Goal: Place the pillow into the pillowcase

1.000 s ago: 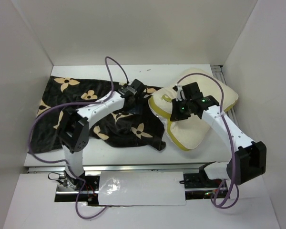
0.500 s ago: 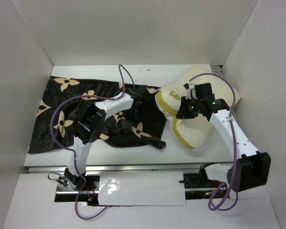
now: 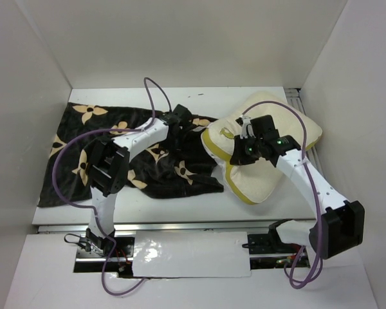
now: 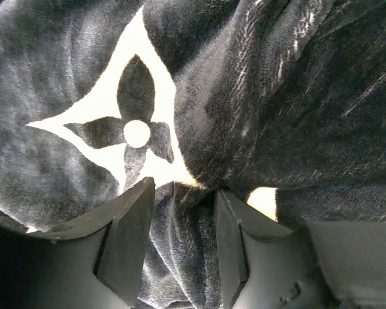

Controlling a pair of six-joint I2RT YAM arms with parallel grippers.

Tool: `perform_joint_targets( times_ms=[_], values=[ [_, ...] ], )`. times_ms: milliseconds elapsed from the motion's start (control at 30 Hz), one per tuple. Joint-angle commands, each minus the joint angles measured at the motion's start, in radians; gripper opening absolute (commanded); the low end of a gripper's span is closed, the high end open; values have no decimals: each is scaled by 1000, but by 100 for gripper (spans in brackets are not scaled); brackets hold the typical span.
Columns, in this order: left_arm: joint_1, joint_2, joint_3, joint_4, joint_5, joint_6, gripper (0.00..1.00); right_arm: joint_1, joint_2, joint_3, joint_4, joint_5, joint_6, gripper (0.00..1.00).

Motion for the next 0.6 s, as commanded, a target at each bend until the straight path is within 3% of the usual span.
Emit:
perform_joint_targets(
  times_ms=[0, 233, 400, 467, 567],
  values=[
    [-1, -12, -1, -4, 28, 13, 55, 22, -2, 26, 81, -7, 3, 0],
    [9, -35, -29, -4, 19, 1, 55, 22, 7, 26, 81, -7, 3, 0],
    [30, -133, -92, -14, 33, -21, 55, 31, 27, 26, 90, -7, 3, 0],
    [39, -173, -110, -14, 10, -33, 53, 31, 27, 26, 100, -7, 12, 0],
    [64, -186, -139, -3, 10, -42, 43, 41, 38, 16, 119, -7, 12, 0]
  ],
)
